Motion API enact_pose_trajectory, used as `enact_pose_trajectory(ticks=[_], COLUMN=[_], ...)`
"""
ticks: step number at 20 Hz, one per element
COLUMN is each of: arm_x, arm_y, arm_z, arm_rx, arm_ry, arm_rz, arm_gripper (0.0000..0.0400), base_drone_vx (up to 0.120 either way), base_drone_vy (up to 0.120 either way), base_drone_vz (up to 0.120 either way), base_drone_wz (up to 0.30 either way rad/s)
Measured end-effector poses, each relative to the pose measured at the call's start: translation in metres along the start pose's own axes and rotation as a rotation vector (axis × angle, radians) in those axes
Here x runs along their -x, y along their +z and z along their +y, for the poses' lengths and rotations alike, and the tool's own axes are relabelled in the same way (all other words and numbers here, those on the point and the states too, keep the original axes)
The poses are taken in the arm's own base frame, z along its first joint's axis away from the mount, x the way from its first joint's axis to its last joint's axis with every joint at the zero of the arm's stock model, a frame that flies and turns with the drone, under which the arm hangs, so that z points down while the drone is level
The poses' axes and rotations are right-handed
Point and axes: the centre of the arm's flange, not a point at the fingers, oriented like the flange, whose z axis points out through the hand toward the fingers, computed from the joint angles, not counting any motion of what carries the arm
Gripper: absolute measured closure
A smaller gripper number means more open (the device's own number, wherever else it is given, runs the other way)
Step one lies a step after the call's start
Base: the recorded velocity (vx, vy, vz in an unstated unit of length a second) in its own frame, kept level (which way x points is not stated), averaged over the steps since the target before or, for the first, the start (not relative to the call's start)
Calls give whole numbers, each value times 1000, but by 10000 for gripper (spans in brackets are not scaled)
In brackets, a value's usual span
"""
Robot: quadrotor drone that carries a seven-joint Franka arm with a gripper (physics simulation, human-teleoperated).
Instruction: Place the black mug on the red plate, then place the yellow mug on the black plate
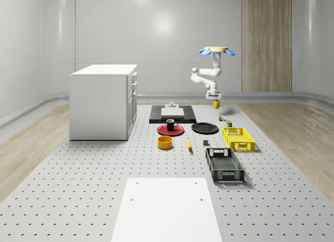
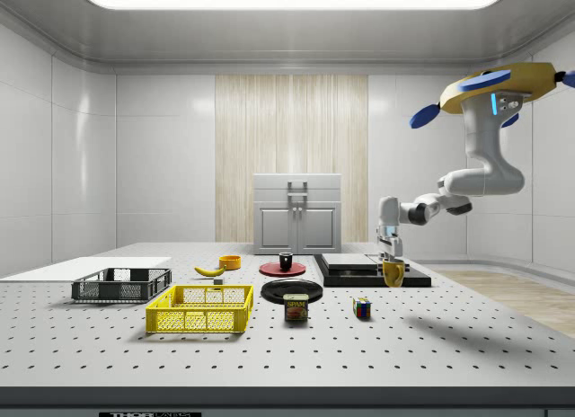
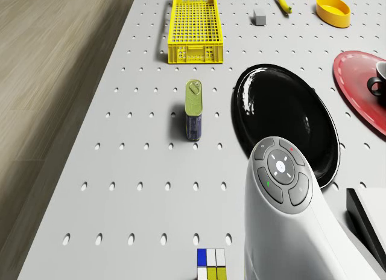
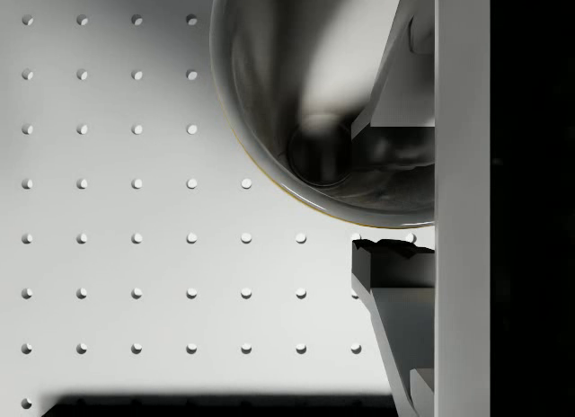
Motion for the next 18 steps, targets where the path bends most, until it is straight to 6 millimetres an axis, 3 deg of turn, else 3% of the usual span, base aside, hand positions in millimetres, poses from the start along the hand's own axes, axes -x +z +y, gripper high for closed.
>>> enact_pose_trajectory(ticks=[18], arm_x=[0], arm_y=[0], arm_z=[0], arm_rx=[0], arm_ry=[0], arm_rz=[0], arm_gripper=[290], base_drone_vx=[120], base_drone_vy=[-120], base_drone_vz=[0], base_drone_wz=[0])
